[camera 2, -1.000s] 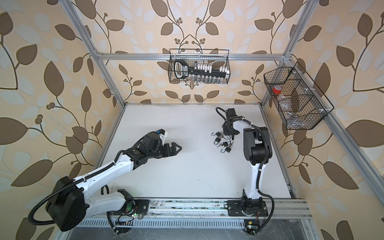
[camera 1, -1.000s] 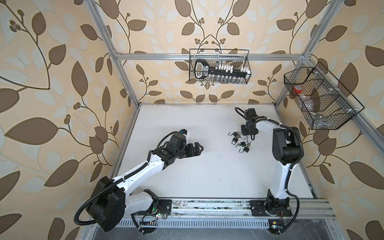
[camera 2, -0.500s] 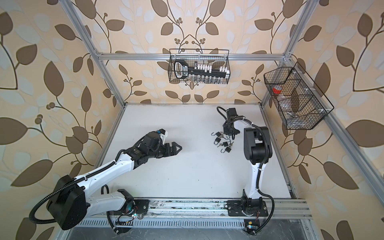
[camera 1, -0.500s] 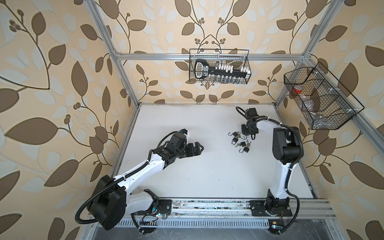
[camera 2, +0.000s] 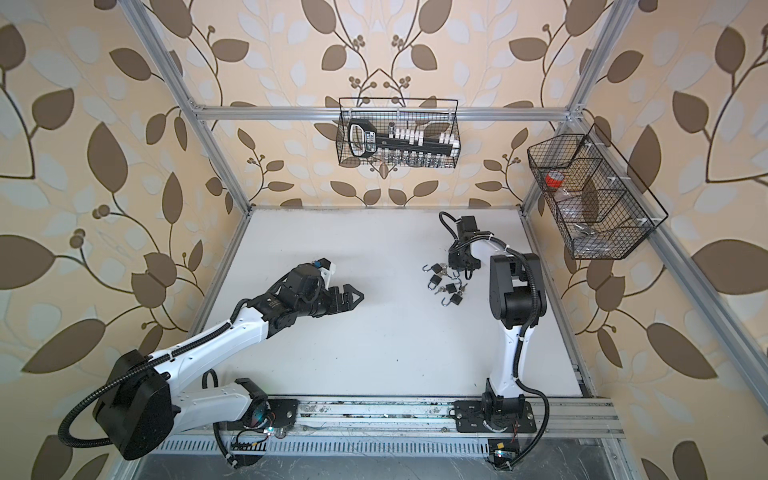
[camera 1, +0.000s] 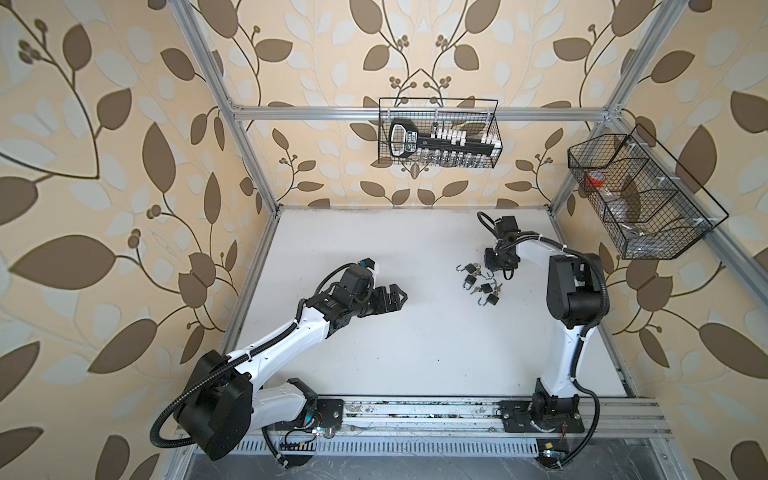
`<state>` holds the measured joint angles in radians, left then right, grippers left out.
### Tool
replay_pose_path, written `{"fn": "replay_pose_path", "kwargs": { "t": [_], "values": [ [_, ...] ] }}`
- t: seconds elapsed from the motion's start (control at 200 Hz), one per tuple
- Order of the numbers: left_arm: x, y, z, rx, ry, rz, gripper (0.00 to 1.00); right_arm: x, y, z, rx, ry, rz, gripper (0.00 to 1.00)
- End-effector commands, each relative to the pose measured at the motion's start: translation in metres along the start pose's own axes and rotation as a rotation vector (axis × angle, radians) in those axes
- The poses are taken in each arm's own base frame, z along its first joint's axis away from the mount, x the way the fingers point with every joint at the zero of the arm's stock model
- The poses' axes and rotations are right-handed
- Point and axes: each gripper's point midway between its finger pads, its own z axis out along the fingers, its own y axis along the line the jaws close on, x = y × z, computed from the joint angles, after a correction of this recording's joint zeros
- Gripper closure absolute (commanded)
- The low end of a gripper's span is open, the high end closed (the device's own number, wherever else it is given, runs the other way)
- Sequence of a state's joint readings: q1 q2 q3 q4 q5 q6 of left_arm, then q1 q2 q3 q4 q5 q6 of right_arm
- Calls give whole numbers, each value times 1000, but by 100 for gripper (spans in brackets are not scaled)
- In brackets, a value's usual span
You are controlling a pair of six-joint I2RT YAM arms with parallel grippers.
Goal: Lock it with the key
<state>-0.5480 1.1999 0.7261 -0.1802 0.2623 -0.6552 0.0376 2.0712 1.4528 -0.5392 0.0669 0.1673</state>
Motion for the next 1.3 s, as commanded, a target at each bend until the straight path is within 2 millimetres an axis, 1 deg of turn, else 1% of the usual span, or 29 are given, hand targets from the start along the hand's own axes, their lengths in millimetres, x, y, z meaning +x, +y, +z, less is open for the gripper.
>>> {"fn": "replay_pose_path", "kwargs": {
  "t": [0.0, 0.115, 0.155, 0.2, 0.255, 0.33, 0.395, 0.575, 0.64, 0.655, 0.72, 0.8, 0.835, 0.865, 0.9, 0.955, 0.97, 1.055, 1.12, 1.125, 1.13, 1.165, 1.18, 1.195, 1.24, 1.295],
  "values": [
    [-14, -18, -9, 46, -27, 7, 1, 33, 0, 10, -23, 119, 16, 68],
    [-15, -18, -12, 46, -32, 9, 1, 33, -3, 8, -8, 116, 31, 73],
    [-15, -19, -13, 47, -34, 12, 1, 33, -6, 8, 10, 112, 40, 77],
    [-16, -19, -15, 45, -39, 13, 1, 31, -13, 5, 48, 101, 54, 80],
    [-17, -19, -17, 42, -47, 16, 1, 28, -25, 0, 115, 83, 82, 80],
    [-19, -22, -20, 45, -54, 25, 1, 25, -34, -9, 163, 51, 112, 80],
    [-22, -25, -23, 51, -57, 36, 1, 21, -39, -20, 181, 7, 145, 80],
    [-27, -28, -33, 50, -97, 53, 1, 9, -41, -59, 157, -142, 252, 82],
    [-29, -28, -37, 46, -112, 53, 1, 10, -39, -72, 138, -190, 283, 82],
    [-29, -28, -38, 47, -115, 52, 1, 12, -38, -73, 133, -193, 287, 83],
    [-30, -27, -42, 41, -129, 47, 1, 15, -30, -88, 103, -233, 296, 84],
    [-30, -21, -49, 8, -153, 31, 2, 23, -14, -103, 73, -258, 276, 84],
    [-31, -12, -53, -34, -174, 16, 3, 28, -4, -110, 56, -266, 264, 84],
    [-31, -1, -57, -83, -193, -6, 3, 34, 9, -115, 31, -268, 247, 84],
    [-31, 10, -62, -134, -215, -20, 1, 42, 25, -121, -1, -269, 228, 84],
    [-28, 22, -67, -185, -232, -30, 1, 57, 53, -129, -52, -267, 195, 84],
    [-27, 26, -68, -203, -233, -35, 1, 63, 64, -132, -69, -267, 179, 84],
    [-19, 39, -74, -245, -233, -57, 1, 94, 113, -141, -144, -250, 116, 84],
    [-12, 48, -76, -279, -225, -75, 1, 119, 145, -142, -192, -217, 87, 84],
    [-12, 49, -77, -282, -225, -76, 1, 119, 145, -142, -192, -217, 87, 84],
    [-12, 50, -77, -285, -225, -77, 1, 122, 150, -142, -199, -212, 83, 84],
    [-8, 55, -77, -303, -217, -84, 1, 132, 162, -141, -211, -199, 76, 84],
    [-7, 56, -77, -308, -214, -82, 1, 139, 170, -140, -219, -191, 63, 84],
    [-6, 57, -77, -313, -210, -81, 1, 141, 172, -139, -219, -189, 63, 84],
    [-1, 62, -77, -331, -190, -76, 1, 157, 191, -137, -230, -170, 31, 84],
    [4, 65, -78, -348, -164, -65, 2, 170, 204, -132, -225, -153, 9, 84]
  ]
}}
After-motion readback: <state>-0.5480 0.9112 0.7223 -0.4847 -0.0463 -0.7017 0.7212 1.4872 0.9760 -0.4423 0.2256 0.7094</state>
